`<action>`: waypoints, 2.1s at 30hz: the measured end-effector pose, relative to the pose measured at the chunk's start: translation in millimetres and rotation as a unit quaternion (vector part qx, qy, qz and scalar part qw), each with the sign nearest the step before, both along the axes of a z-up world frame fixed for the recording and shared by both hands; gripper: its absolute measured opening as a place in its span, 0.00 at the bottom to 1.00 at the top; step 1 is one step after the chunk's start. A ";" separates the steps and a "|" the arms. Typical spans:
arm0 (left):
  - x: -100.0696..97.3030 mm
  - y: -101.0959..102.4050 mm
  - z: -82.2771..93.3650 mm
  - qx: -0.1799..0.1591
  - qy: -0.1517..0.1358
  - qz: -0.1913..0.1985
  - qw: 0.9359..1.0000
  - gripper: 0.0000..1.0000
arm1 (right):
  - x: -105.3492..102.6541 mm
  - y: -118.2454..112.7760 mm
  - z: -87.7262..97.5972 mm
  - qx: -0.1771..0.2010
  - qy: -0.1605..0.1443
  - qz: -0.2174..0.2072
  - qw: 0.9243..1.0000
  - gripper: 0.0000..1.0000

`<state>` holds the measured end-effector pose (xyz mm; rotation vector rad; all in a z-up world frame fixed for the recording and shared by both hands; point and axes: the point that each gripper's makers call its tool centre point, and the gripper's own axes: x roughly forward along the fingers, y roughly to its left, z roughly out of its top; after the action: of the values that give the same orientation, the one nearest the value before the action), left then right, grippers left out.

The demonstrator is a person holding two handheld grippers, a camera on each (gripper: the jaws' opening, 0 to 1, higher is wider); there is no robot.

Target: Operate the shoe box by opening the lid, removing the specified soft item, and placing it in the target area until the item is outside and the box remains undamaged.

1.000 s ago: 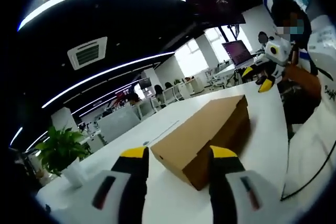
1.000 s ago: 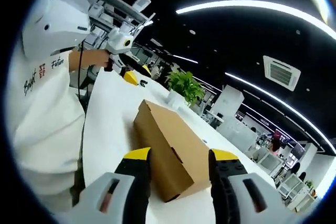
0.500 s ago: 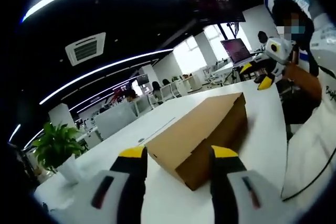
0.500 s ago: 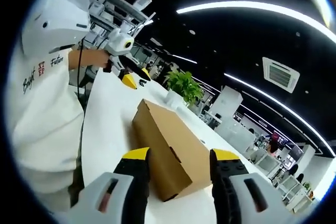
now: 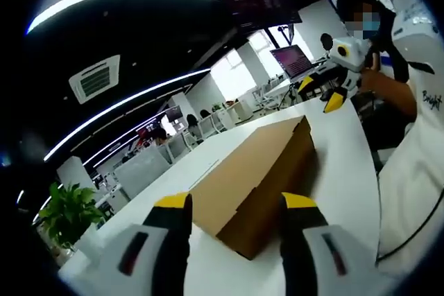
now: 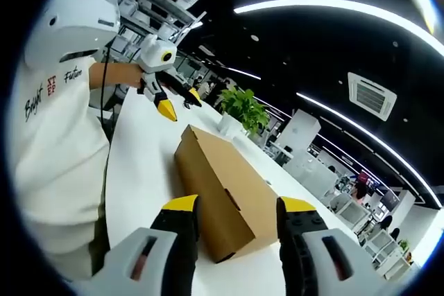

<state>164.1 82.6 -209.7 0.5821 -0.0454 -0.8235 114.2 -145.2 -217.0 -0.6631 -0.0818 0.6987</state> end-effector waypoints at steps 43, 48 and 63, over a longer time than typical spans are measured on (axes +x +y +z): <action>26.5 12.1 -30.3 0.117 -0.098 0.020 0.988 0.52 | 24.3 -14.0 -30.3 -0.118 -0.050 -0.059 0.990 0.47; 27.3 13.7 -37.0 0.172 -0.134 0.024 0.976 0.53 | 27.4 -13.3 -30.9 -0.144 -0.074 -0.066 0.985 0.47; 30.9 24.1 -49.2 0.211 -0.146 0.045 0.966 0.55 | 27.2 -14.0 -38.1 -0.266 -0.117 -0.092 0.952 0.41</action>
<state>195.0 106.7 -258.9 1.0980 -0.1135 -0.6560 141.4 -159.2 -255.0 -1.2553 -0.0490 0.4570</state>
